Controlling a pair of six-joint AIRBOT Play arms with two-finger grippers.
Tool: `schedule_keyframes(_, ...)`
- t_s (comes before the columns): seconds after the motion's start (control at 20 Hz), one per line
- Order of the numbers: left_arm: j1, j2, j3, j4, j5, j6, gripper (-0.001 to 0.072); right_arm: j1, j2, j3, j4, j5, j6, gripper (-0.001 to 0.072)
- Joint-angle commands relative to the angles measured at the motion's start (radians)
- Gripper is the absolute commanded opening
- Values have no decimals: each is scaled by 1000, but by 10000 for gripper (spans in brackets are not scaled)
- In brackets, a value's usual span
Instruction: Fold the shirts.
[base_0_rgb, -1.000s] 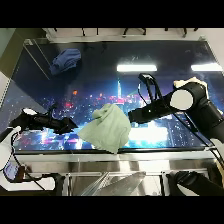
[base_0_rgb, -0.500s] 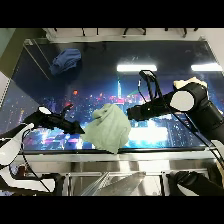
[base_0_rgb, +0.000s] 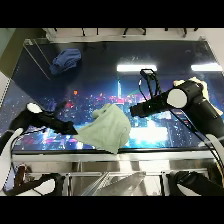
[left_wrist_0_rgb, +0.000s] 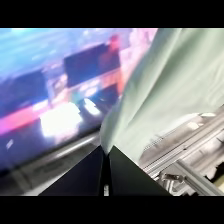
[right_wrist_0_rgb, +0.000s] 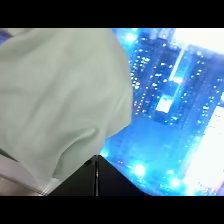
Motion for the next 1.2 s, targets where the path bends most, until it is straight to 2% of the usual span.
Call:
schedule_keyframes(0.0,84,208,1,159,-69,-205,14,-77,-110,0,103,-6,-117,31)
schedule_keyframes(0.1,113,307,0,145,-82,-313,13,-129,-208,0,329,-17,-254,37)
schedule_keyframes(0.15,112,348,0,153,-83,-334,14,-146,-255,0,419,-29,-302,163)
schedule_keyframes(0.2,112,385,0,156,-84,-335,14,-159,-306,0,506,-40,-350,588)
schedule_keyframes(0.25,112,415,0,157,-83,-332,14,-167,-354,1,582,-55,-384,701)
schedule_keyframes(0.5,112,465,0,156,-83,-296,14,-163,-545,5,1013,-233,-607,701)
schedule_keyframes(0.6,112,443,0,153,-86,-296,14,-162,-587,32,1115,-305,-674,700)
schedule_keyframes(0.75,112,386,0,153,-90,-295,14,-141,-659,130,1128,-314,-690,700)
schedule_keyframes(0.9,112,337,0,152,-121,-279,14,-99,-735,205,1127,-312,-661,694)
schedule_keyframes(1.15,112,324,1,146,-134,-258,14,-27,-806,217,1131,-321,-637,694)
